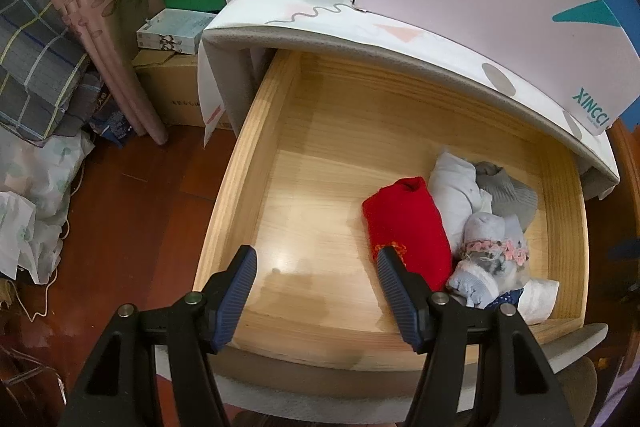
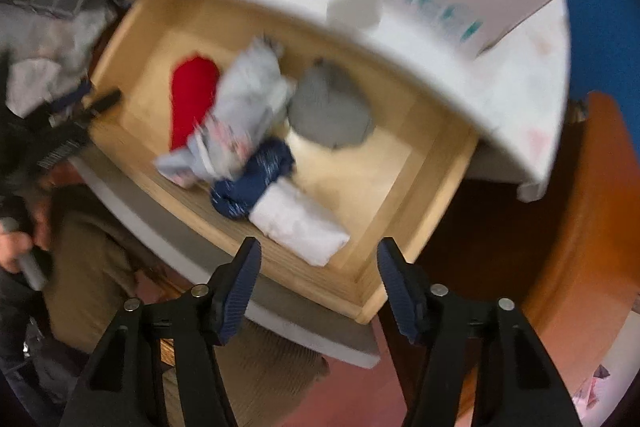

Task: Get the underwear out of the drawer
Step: 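Lower the right tool onto the white sock and close it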

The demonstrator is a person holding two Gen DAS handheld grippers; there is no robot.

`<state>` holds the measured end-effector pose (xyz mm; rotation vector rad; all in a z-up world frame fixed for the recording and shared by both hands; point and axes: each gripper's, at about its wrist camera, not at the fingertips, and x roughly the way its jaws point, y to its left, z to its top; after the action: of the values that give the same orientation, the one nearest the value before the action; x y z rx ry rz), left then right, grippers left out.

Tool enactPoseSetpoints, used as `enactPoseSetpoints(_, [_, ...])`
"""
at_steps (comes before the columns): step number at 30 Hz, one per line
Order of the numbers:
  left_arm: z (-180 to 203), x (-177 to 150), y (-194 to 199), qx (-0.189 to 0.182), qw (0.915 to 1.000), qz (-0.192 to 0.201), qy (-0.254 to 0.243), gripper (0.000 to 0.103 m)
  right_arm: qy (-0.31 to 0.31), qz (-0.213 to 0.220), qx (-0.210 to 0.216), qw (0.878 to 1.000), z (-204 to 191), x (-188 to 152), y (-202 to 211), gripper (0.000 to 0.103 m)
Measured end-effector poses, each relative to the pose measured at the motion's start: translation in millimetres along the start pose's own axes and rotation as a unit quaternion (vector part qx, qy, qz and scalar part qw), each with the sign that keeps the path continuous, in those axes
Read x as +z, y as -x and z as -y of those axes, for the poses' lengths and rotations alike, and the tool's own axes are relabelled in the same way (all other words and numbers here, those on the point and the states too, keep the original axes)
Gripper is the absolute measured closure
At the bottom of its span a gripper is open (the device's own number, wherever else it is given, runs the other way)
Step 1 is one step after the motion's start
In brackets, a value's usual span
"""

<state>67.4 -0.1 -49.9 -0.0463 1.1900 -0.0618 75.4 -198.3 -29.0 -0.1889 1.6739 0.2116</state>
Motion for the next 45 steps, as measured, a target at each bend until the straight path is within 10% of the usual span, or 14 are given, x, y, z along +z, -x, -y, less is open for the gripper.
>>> enactPoseSetpoints(18, [0, 2, -2, -0.007, 1.0, -0.004, 0.001, 0.039, 0.071, -0.073, -0.003, 0.995, -24, 25, -96, 0.046])
enactPoseSetpoints(34, [1, 1, -2, -0.008, 1.0, -0.001, 0.002, 0.039, -0.135, -0.019, -0.018, 0.991, 47, 20, -96, 0.044])
enactPoseSetpoints(45, [1, 1, -3, -0.008, 0.9999, -0.008, 0.001, 0.039, -0.057, -0.039, -0.03, 0.997, 20, 2, -104, 0.037])
